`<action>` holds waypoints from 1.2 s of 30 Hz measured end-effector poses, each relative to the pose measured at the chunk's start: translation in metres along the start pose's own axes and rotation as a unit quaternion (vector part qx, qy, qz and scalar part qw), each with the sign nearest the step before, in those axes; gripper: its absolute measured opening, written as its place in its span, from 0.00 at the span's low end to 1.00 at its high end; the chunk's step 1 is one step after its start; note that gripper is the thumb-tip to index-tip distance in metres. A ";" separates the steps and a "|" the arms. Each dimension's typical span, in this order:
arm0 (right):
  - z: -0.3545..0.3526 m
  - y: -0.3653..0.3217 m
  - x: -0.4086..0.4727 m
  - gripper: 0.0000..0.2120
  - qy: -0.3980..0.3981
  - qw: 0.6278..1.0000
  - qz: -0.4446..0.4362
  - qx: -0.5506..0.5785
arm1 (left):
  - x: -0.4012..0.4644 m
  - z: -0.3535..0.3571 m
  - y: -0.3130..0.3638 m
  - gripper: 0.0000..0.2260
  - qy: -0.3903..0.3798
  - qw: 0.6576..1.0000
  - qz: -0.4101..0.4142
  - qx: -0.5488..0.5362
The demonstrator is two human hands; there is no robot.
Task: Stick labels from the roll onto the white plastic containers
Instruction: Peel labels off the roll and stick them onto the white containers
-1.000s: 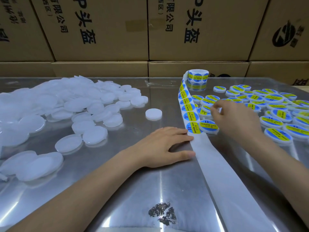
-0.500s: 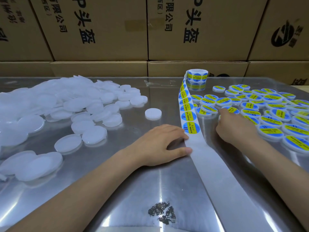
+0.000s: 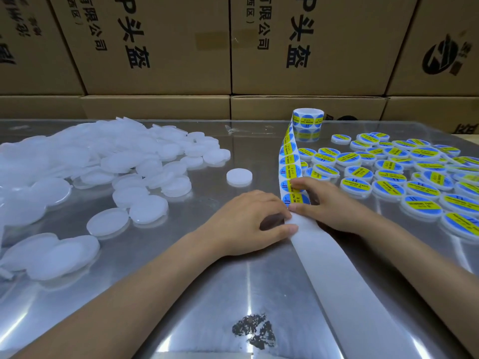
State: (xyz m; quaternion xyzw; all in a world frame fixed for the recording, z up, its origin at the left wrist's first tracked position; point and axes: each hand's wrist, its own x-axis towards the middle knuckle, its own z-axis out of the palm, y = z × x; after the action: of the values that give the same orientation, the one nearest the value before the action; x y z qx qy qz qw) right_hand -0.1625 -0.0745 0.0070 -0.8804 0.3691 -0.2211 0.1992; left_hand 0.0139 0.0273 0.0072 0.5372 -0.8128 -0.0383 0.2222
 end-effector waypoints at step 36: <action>-0.014 -0.044 -0.008 0.05 0.082 0.834 0.093 0.537 | 0.004 -0.009 0.006 0.31 -0.009 0.997 0.009 0.079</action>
State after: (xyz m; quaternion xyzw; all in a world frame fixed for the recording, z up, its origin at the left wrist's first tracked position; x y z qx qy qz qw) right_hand -0.1500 -0.0426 0.0390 -0.5751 0.2879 -0.4366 0.6291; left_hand 0.0113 0.0276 0.0187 0.5457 -0.8198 0.0237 0.1721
